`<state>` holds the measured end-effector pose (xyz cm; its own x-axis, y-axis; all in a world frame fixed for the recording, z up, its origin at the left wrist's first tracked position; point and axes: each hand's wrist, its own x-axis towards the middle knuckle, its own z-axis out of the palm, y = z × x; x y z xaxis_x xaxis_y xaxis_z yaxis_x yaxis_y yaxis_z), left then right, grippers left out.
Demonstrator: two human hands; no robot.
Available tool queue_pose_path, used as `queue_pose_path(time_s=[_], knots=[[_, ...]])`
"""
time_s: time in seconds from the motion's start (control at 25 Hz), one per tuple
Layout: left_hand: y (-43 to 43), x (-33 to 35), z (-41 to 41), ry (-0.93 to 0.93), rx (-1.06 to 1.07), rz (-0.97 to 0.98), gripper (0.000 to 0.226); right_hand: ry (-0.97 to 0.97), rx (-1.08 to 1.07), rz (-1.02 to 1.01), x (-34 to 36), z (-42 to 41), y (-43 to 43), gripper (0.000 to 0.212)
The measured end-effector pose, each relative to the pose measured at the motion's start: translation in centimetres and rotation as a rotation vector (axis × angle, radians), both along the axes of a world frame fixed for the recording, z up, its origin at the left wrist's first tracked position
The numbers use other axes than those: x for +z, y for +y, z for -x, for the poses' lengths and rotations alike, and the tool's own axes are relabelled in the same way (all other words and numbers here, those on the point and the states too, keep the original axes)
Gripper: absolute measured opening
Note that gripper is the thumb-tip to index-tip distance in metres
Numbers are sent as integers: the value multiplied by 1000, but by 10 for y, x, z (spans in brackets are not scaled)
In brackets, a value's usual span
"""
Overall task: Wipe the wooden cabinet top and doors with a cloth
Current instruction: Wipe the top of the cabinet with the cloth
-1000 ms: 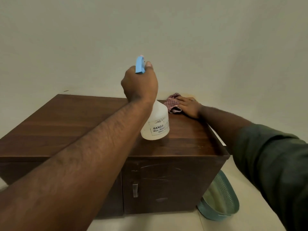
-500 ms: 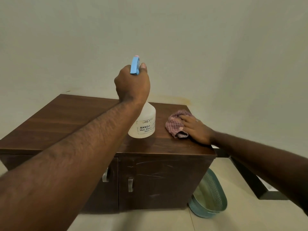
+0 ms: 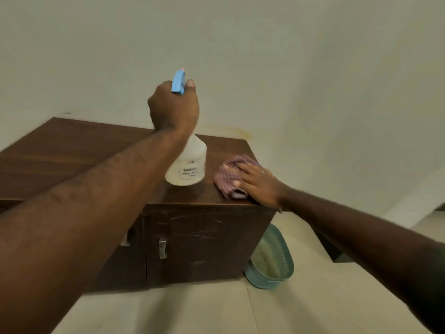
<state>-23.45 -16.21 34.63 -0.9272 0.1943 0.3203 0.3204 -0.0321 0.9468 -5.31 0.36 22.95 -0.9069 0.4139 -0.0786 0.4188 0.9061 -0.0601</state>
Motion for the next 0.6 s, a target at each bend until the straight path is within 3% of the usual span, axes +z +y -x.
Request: queue_pose_path(time_s=[0.16,0.6], knots=[[8,-4,0,39,7,-19,31,11,-81,-3,-1,55,33,64],[-46,8,-10,162,19,33,1,58,-289,46,3,132,91,65]])
